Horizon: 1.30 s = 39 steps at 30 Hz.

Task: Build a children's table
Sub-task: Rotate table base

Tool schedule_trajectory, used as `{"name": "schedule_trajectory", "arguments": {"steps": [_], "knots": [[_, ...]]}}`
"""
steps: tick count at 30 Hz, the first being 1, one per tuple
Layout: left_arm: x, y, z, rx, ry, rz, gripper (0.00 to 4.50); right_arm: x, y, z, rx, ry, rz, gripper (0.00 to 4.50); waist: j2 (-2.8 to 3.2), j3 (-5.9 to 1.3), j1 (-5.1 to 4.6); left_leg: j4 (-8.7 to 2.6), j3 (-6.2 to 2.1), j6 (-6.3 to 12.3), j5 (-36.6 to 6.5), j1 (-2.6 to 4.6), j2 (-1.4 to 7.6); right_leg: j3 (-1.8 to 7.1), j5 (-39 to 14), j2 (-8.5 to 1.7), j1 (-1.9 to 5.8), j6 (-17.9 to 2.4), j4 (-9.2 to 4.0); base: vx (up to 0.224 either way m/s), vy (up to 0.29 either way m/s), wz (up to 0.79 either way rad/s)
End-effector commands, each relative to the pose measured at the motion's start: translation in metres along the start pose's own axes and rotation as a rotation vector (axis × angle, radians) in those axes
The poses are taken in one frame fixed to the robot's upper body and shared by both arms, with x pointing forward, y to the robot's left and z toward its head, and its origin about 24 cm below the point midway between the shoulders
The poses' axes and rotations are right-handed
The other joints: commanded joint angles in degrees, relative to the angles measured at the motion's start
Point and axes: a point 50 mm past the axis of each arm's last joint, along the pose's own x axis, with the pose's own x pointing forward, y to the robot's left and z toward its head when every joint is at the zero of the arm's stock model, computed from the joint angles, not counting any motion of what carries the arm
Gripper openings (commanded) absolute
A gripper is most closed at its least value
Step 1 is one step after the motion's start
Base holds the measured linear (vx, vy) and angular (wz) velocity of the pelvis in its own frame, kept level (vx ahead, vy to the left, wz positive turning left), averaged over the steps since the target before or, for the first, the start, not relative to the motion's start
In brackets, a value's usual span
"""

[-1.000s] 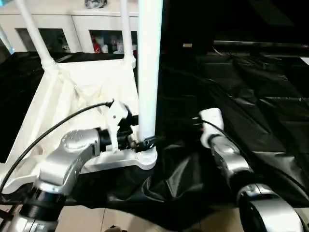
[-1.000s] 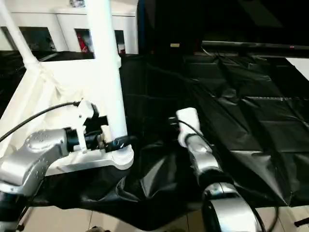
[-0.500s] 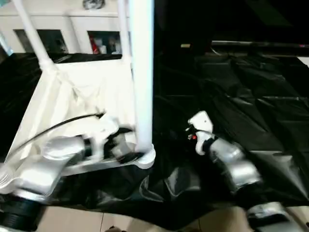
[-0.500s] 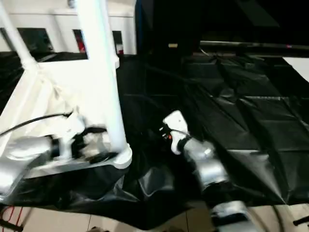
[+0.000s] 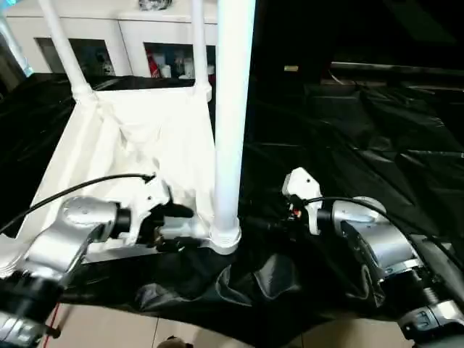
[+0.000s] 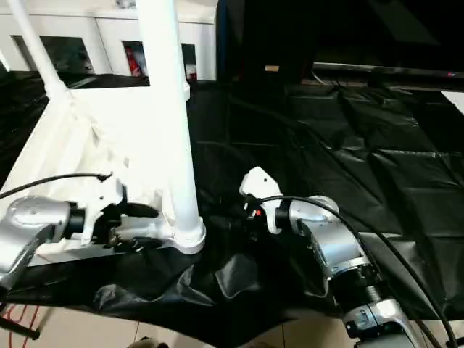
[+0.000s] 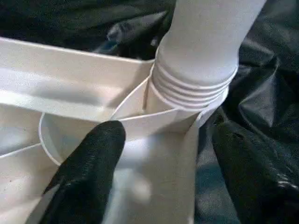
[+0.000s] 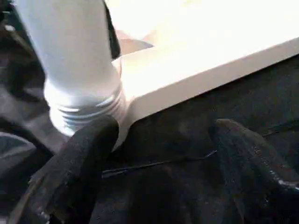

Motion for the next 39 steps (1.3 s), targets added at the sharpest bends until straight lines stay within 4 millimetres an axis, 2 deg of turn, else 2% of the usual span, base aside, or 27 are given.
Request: {"name": "schedule_trajectory", "arguments": {"steps": [1, 5, 9, 10, 11, 16, 19, 24, 27, 34, 39], "knots": [[0.000, 0.002, -0.002, 0.002, 0.043, -0.019, 3.25, -0.001, 0.003, 0.002, -0.001, 0.023, 0.029, 3.71, 0.67, -3.65, 0.14, -4.30, -0.71, -1.70, -18.4, 1.13, 0.93, 1.98, -14.8, -2.56, 2.11, -11.0, -4.46, 0.000, 0.000, 0.00], [-0.002, -0.002, -0.002, -0.020, 0.029, -0.052, 3.04, -0.003, 0.005, 0.005, -0.009, 0.049, 0.041, 3.71, 0.85, -3.67, 0.38, -4.28, -0.71, -1.98, -18.2, 1.20, 1.01, 1.97, -13.5, -2.57, 2.10, -11.6, -4.26, 0.000, 0.000, 0.00], [-0.002, -0.002, -0.004, -0.025, 0.034, -0.038, 2.69, -0.004, 0.007, 0.006, -0.006, 0.051, 0.049, 3.71, 0.72, -3.66, 0.68, -4.26, -0.71, -2.03, -18.7, 1.20, 1.02, 1.98, -14.1, -2.63, 2.09, -11.6, -4.32, 0.000, 0.000, 0.00], [-0.002, -0.002, -0.005, -0.030, 0.035, -0.037, 2.64, -0.004, 0.007, 0.006, -0.006, 0.051, 0.050, 3.71, 0.48, -3.63, 0.73, -4.28, -0.68, -1.98, -18.8, 1.21, 1.03, 1.98, -14.4, -2.62, 2.09, -11.5, -4.40, 0.000, 0.000, 0.00], [-0.001, -0.003, -0.006, -0.038, 0.036, -0.036, 2.48, -0.004, 0.007, 0.006, -0.005, 0.051, 0.050, 3.71, 0.60, -3.67, 0.79, -4.29, -0.74, -2.04, -18.6, 1.22, 1.06, 1.99, -14.6, -2.68, 2.09, -11.3, -4.31, 0.000, 0.000, 0.00], [-0.001, -0.003, -0.010, -0.045, 0.049, -0.040, 2.13, -0.003, 0.009, 0.007, -0.006, 0.061, 0.058, 3.71, 0.42, -3.67, 0.82, -4.28, -0.73, -1.96, -17.9, 1.16, 1.05, 2.01, -14.3, -2.68, 2.09, -11.1, -4.29, 0.000, 0.000, 0.00], [-0.002, -0.003, -0.012, -0.039, 0.066, -0.047, 1.79, -0.002, 0.009, 0.007, -0.005, 0.065, 0.059, 3.71, 0.55, -3.71, 0.80, -4.26, -0.74, -1.98, -17.6, 1.15, 1.05, 2.02, -14.0, -2.70, 2.11, -11.1, -4.26, 0.000, 0.000, 0.00], [-0.002, -0.004, -0.014, -0.028, 0.081, -0.066, 1.57, -0.003, 0.010, 0.007, 0.002, 0.066, 0.062, 3.71, 0.59, -3.70, 0.83, -4.24, -0.75, -2.03, -17.7, 1.15, 1.01, 2.00, -14.1, -2.71, 2.11, -11.1, -4.28, 0.000, 0.000, 0.00], [-0.004, -0.003, -0.015, -0.030, 0.086, -0.057, 1.17, -0.003, 0.010, 0.006, 0.006, 0.069, 0.064, 3.71, 0.55, -3.71, 0.83, -4.26, -0.75, -2.10, -17.9, 1.16, 1.03, 2.00, -14.3, -2.72, 2.12, -11.1, -4.26, 0.000, 0.000, 0.00], [-0.007, -0.003, -0.018, -0.043, 0.097, -0.051, 0.62, -0.001, 0.011, 0.006, 0.010, 0.068, 0.068, 3.71, 0.57, -3.71, 0.85, -4.25, -0.75, -2.14, -17.9, 1.22, 1.05, 1.98, -14.1, -2.75, 2.10, -11.3, -4.25, 0.000, 0.000, 0.00], [0.000, -0.003, -0.017, -0.063, 0.066, -0.046, 0.22, 0.002, 0.012, 0.001, 0.023, 0.073, 0.073, 3.71, 0.66, -3.68, 0.79, -4.23, -0.73, -2.25, -18.4, 1.24, 1.03, 2.00, -14.7, -2.75, 2.08, -11.2, -4.35, 0.000, 0.000, 0.00]]}}
